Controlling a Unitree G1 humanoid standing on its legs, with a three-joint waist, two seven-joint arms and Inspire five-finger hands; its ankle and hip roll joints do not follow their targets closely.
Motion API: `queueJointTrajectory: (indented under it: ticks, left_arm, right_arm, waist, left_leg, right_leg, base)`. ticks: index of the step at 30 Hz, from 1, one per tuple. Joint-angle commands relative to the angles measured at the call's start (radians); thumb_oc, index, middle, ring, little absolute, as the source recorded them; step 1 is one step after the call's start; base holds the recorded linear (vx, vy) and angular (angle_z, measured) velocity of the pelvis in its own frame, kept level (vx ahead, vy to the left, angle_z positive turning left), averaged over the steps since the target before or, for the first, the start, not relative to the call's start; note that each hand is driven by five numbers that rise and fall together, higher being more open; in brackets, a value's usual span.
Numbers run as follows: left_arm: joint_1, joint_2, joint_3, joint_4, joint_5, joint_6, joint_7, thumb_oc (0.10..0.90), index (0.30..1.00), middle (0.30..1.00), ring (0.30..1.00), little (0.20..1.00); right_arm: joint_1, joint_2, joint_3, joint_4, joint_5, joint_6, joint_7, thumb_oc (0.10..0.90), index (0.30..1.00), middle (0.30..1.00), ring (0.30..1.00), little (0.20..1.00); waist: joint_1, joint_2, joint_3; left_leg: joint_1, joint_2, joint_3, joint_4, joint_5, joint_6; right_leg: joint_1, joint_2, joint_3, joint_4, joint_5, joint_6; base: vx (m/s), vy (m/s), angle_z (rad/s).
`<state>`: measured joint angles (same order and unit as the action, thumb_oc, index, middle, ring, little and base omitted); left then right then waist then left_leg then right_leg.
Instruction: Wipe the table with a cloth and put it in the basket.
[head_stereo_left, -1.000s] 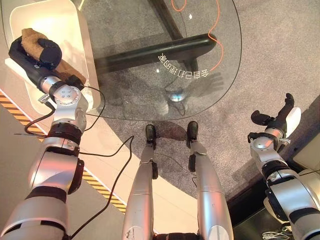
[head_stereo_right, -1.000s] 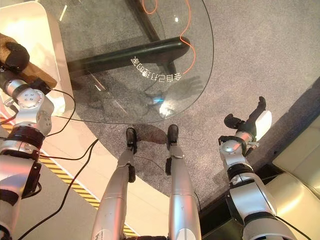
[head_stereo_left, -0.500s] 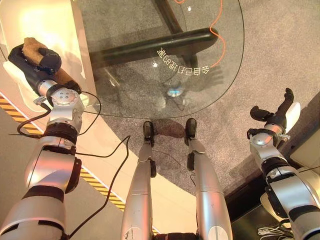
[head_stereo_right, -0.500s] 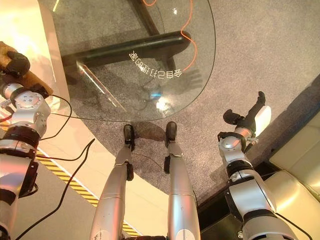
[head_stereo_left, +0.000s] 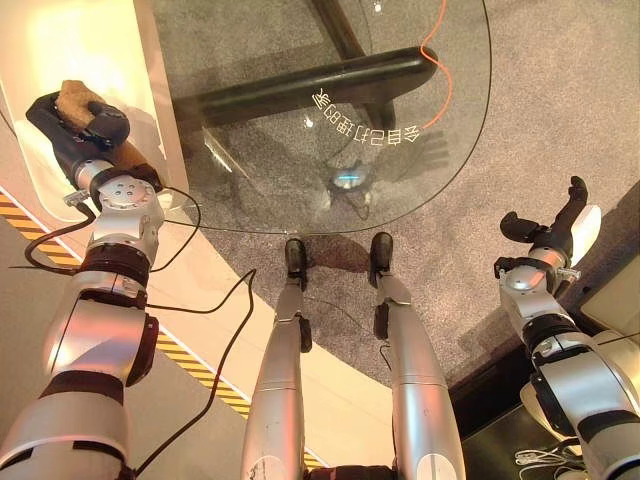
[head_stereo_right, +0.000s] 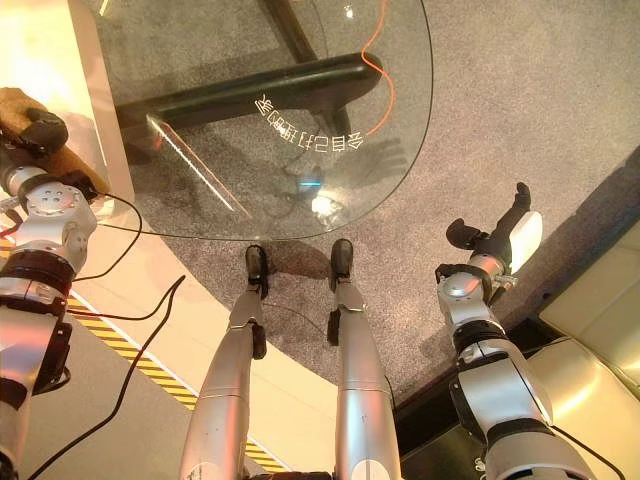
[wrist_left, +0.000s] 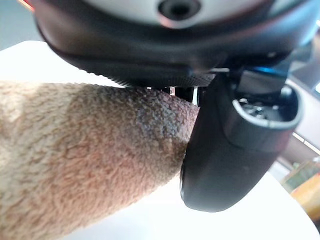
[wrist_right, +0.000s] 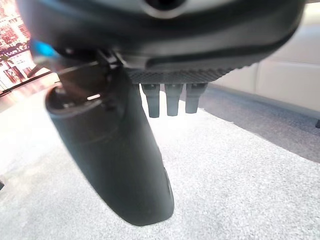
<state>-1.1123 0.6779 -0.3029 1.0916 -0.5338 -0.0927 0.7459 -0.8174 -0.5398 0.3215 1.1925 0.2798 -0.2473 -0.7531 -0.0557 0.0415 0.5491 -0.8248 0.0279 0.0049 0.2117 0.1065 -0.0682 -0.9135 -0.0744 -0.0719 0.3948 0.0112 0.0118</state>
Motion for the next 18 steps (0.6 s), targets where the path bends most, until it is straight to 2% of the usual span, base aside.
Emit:
queueJointTrajectory:
  ticks: [1,2,7,9,10,11,18]
  left_arm:
    - [-0.09,0.168,0.035,0.027,0.077,-0.047,0.041,0.1,0.3,0.3,0.3,0.2]
    - [-0.098,0.171,0.022,0.032,0.091,-0.016,0.034,0.1,0.3,0.3,0.3,0.2]
    - [-0.101,0.17,0.016,0.034,0.099,0.005,0.022,0.1,0.3,0.3,0.3,0.2]
    - [-0.104,0.166,0.007,0.035,0.102,0.017,0.011,0.13,0.326,0.326,0.326,0.23]
    - [-0.102,0.165,0.004,0.036,0.092,0.029,0.003,0.676,0.794,0.794,0.794,0.776]
    - [-0.1,0.162,0.003,0.036,0.089,0.03,-0.001,0.8,0.9,0.9,0.9,0.9]
    - [-0.099,0.161,-0.001,0.035,0.076,0.032,-0.022,0.8,0.9,0.9,0.9,0.9]
  right_arm:
    - [0.017,-0.057,-0.017,0.011,-0.002,-0.024,-0.021,0.8,0.9,0.9,0.9,0.9]
    - [0.021,-0.056,-0.014,0.009,-0.003,-0.031,-0.019,0.8,0.9,0.9,0.9,0.9]
    - [0.021,-0.051,-0.012,0.001,-0.003,-0.026,-0.023,0.8,0.9,0.9,0.9,0.9]
    - [0.022,-0.05,-0.007,-0.004,0.0,-0.025,-0.026,0.8,0.9,0.9,0.9,0.9]
    - [0.021,-0.051,-0.007,-0.005,0.0,-0.025,-0.026,0.8,0.9,0.9,0.9,0.9]
    - [0.019,-0.052,-0.007,-0.006,0.001,-0.024,-0.026,0.8,0.9,0.9,0.9,0.9]
    - [0.015,-0.053,-0.007,-0.006,0.003,-0.028,-0.024,0.8,0.9,0.9,0.9,0.9]
  waist:
    - [0.016,0.009,-0.029]
    - [0.014,0.007,-0.029]
    - [0.014,0.004,-0.029]
    - [0.013,0.001,-0.029]
    - [0.013,0.0,-0.029]
    - [0.012,0.0,-0.029]
    - [0.013,-0.001,-0.029]
  left_leg:
    - [-0.003,-0.046,0.016,0.08,-0.083,0.019]
    - [-0.01,-0.047,0.014,0.083,-0.084,0.021]
    - [-0.012,-0.048,0.012,0.082,-0.083,0.022]
    - [-0.015,-0.048,0.011,0.08,-0.081,0.022]
    - [-0.017,-0.049,0.01,0.079,-0.08,0.022]
    - [-0.017,-0.05,0.009,0.079,-0.08,0.023]
    - [-0.025,-0.05,0.009,0.084,-0.08,0.024]
  right_leg:
    - [0.041,0.047,-0.017,0.007,-0.078,0.032]
    - [0.034,0.047,-0.016,0.007,-0.073,0.034]
    - [0.034,0.05,-0.013,0.004,-0.072,0.033]
    - [0.03,0.05,-0.012,0.001,-0.068,0.034]
    - [0.029,0.052,-0.012,0.0,-0.067,0.034]
    - [0.028,0.053,-0.011,-0.001,-0.066,0.034]
    - [0.021,0.052,-0.012,0.0,-0.061,0.036]
  base:
    - [0.0,0.0,0.0]
    - [0.0,0.0,0.0]
    - [0.0,0.0,0.0]
    - [0.0,0.0,0.0]
    - [0.0,0.0,0.0]
    - [0.0,0.0,0.0]
    - [0.0,0.0,0.0]
